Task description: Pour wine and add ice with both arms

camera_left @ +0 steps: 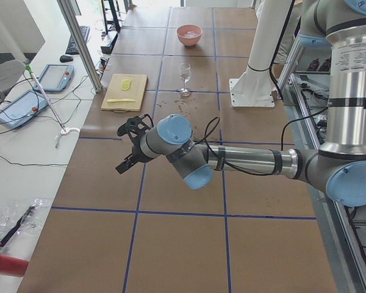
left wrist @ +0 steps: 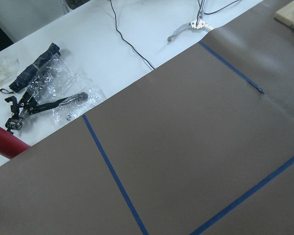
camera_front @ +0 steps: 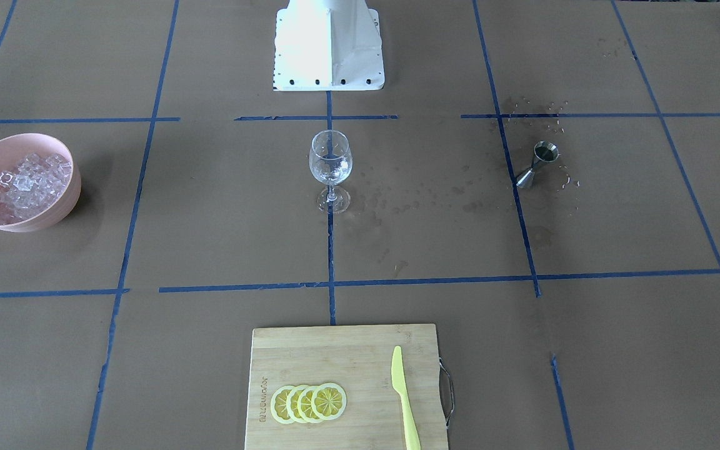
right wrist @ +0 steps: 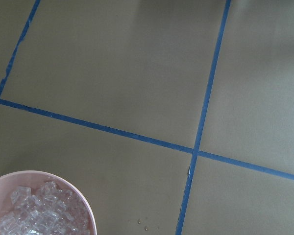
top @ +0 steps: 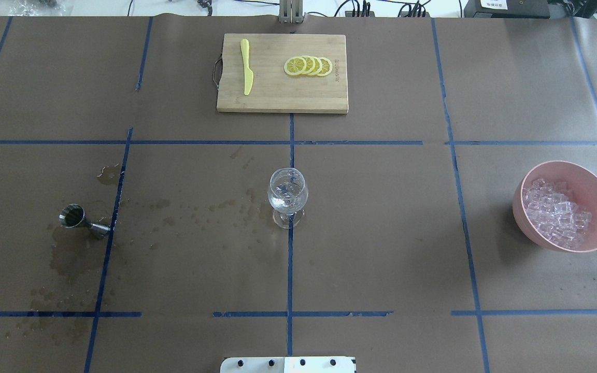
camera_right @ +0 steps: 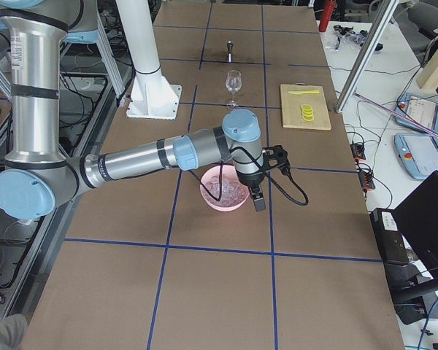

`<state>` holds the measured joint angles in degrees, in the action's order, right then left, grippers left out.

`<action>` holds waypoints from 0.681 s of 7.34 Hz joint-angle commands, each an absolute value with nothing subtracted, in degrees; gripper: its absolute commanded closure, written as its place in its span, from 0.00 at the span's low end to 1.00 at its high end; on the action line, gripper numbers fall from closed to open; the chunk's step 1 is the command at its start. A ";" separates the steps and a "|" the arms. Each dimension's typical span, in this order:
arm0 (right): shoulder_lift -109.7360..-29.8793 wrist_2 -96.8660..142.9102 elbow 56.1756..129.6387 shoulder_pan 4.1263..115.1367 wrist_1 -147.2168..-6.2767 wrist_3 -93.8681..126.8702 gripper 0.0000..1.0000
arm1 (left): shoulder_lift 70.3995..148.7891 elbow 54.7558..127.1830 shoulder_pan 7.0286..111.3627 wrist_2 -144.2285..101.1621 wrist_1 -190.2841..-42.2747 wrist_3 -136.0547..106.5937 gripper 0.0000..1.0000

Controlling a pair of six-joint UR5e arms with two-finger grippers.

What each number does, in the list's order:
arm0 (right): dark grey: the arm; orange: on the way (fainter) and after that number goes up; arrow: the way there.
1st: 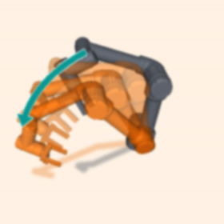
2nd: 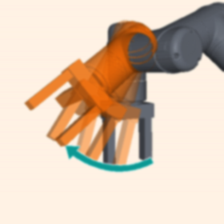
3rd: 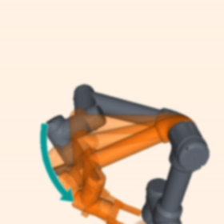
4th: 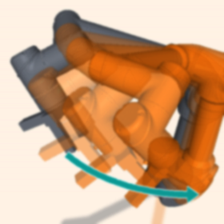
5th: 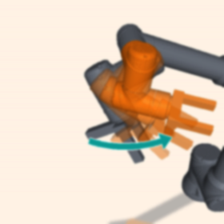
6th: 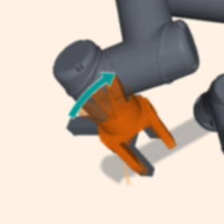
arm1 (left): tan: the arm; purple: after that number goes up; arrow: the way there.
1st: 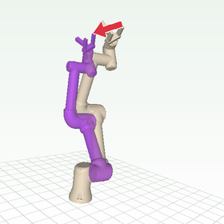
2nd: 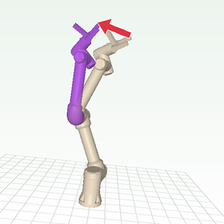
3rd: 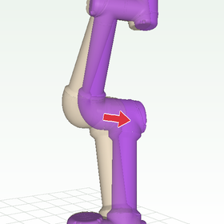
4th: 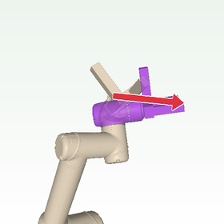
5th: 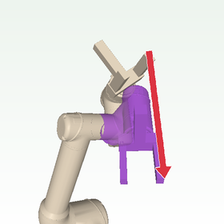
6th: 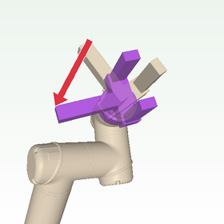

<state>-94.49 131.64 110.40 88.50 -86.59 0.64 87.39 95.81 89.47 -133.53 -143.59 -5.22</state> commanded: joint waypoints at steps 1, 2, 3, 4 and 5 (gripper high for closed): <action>-94.92 131.57 110.39 88.51 -85.96 0.97 0.00 | 87.36 98.24 81.08 -130.20 -147.99 -18.13 0.00; -94.92 131.66 110.48 88.51 -85.96 1.05 0.00 | 86.41 100.00 76.95 -124.77 -151.75 -23.24 0.00; -95.01 131.66 110.48 88.51 -85.96 1.05 0.00 | 85.18 100.72 72.29 -119.76 -156.57 -28.25 0.00; -95.01 131.66 110.48 88.51 -85.96 1.05 0.00 | 84.03 100.81 68.68 -116.49 -162.97 -32.13 0.00; -95.01 131.66 110.48 88.51 -85.87 1.05 0.00 | 82.81 101.07 65.25 -113.41 -168.95 -36.52 0.00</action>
<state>-94.99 131.66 110.47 88.51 -85.94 1.05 84.35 100.64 70.00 -117.85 -161.30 -30.79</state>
